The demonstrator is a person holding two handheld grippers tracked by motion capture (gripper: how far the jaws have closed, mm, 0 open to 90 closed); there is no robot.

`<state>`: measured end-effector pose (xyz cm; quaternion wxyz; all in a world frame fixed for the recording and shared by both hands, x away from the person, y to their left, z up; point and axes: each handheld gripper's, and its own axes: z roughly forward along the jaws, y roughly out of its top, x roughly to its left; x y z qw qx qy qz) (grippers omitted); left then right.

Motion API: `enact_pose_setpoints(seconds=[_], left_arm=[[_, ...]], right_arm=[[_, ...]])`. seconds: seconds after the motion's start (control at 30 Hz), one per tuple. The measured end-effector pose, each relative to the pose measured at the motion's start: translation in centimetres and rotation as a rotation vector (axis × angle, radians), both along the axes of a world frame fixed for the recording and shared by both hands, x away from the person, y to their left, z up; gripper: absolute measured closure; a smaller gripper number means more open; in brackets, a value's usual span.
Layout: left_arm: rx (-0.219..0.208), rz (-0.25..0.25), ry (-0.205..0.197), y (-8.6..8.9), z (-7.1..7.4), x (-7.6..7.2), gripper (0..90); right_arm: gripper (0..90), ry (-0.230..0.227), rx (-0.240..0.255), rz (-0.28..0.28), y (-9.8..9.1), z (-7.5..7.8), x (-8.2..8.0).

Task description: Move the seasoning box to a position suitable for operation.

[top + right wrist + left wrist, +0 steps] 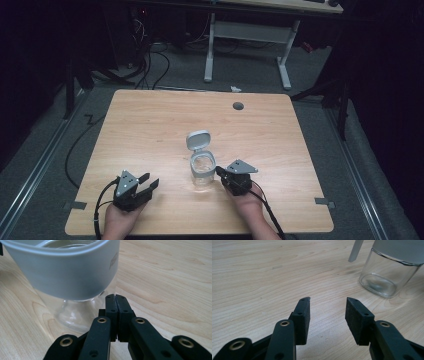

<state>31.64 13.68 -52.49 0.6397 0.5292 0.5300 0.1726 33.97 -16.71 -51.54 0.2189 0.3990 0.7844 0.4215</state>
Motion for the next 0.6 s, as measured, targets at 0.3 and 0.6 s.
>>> enact_pose_setpoints(seconds=[0.3, 0.6], left_arm=[[0.008, -0.016, -0.002, -0.4, 0.0, -0.3, 51.6], [0.005, -0.033, -0.016, -0.6, 0.3, -0.5, 51.5]], right_arm=[[88.8, -0.009, 0.001, 0.022, 0.2, 0.0, -0.7], [88.1, -0.016, 0.006, 0.037, 0.8, 0.1, -1.4]])
